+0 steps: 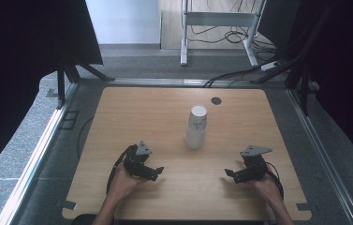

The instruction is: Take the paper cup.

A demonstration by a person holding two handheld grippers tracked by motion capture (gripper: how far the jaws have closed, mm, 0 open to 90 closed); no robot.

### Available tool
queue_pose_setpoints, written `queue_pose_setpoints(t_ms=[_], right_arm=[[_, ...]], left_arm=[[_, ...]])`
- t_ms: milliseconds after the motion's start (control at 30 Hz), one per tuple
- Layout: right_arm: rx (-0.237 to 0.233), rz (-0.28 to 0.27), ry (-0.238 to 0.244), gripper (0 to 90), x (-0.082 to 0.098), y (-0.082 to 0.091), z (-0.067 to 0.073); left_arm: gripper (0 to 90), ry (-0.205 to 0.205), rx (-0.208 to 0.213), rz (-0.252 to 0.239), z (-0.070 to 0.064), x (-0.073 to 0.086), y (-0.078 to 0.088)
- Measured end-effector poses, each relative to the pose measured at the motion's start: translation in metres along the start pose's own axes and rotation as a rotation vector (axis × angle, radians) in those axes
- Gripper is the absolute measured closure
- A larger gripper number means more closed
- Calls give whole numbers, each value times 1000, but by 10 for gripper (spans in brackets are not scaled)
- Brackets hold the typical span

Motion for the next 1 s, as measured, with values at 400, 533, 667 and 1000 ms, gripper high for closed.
queue_pose_setpoints(t_ms=[400,533,667,1000], right_arm=[[-31,-10,-15,0,-3,-1,2],[-34,-17,-21,0,-4,0,2],[-40,-19,-20,8,-7,2,3],[-58,-19,-13,8,-16,6,4]], left_arm=[[10,-12,2,14,-3,3,-5],[12,-21,4,21,-3,3,-5],[16,-29,9,15,-4,2,-5],[28,-64,21,20,-7,-1,-3]])
Point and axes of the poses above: each handheld gripper's, and its own axes: y roughly backward along the jaws, x roughly out of its underside, z roughly to its left, the point moved 3 cm from there along -y, roughly forward along the jaws, and after that the axes turned 6 degrees about y, right-handed, at the moved point
